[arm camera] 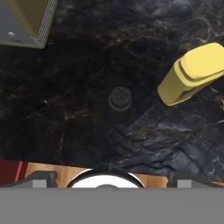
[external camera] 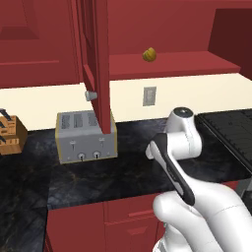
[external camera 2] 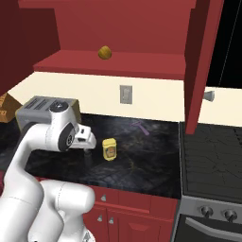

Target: Pick the mustard and shaker from the counter and place them in the cabinet.

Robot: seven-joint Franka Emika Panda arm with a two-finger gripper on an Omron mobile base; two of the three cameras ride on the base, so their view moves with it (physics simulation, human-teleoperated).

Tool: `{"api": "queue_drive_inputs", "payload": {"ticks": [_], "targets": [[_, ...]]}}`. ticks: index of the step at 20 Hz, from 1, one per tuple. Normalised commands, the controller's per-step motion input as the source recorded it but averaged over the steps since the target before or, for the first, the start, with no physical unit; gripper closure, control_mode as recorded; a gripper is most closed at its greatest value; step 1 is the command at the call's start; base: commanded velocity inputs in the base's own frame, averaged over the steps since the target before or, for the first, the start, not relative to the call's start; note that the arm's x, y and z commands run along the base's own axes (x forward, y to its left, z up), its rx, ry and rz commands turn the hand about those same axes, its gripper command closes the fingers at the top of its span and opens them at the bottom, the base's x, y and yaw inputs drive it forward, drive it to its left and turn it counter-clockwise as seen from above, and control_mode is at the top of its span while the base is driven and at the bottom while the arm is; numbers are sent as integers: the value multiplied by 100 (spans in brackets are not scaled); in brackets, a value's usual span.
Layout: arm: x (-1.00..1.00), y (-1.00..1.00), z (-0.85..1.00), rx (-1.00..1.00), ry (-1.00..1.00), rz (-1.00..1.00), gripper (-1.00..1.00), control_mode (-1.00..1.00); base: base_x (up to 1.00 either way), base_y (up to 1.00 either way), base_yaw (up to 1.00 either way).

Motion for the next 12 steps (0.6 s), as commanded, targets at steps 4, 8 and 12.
{"api": "queue_drive_inputs", "payload": {"ticks": [4, 8, 12], "targets": [[12, 0, -24, 0, -1, 0, -100, -100, 0, 0, 0], [8, -2, -15, 0, -2, 0, -100, -100, 0, 0, 0], [6, -6, -13, 0, -1, 0, -100, -100, 0, 0, 0]]}}
